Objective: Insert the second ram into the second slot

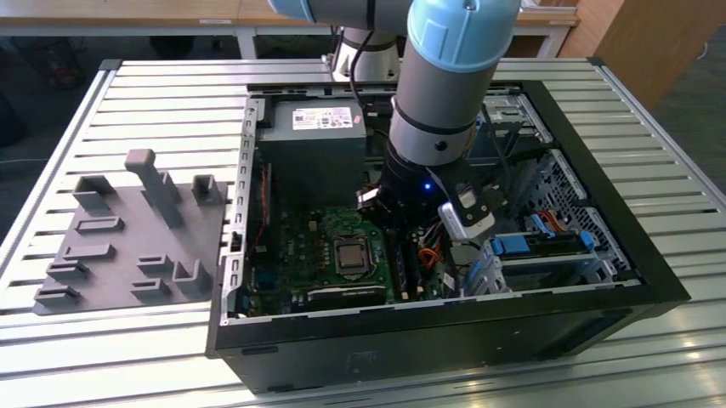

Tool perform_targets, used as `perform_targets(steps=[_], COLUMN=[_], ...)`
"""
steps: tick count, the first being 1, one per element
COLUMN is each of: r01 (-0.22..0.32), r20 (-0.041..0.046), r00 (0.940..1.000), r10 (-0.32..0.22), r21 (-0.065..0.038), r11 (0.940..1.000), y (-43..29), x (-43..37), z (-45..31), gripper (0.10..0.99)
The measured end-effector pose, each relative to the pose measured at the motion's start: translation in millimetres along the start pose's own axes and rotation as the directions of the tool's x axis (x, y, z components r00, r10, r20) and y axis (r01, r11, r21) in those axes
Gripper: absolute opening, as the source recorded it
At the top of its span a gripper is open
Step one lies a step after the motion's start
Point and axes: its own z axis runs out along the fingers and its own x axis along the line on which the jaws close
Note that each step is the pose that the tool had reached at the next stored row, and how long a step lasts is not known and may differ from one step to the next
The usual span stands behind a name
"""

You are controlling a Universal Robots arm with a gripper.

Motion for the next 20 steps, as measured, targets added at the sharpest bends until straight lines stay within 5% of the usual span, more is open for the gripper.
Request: perform_targets(steps=[7, 9, 17, 20], r01=[0.0, 0.0, 0.0, 0.0], r20=[0.0, 0.0001, 0.0001, 0.0001], r00=[1.0, 1.0, 1.0, 1.0], r10=[0.0, 0.0, 0.0, 0.0], r21=[0.0, 0.0, 0.0, 0.0], r11=[1.0, 1.0, 1.0, 1.0], y=[0.0, 0.0, 0.0, 0.1], x=[0.0, 0.0, 0.4, 0.4], z=[0.2, 0.2, -13.6, -14.3], gripper=[0.129, 0.192, 0.192, 0.118])
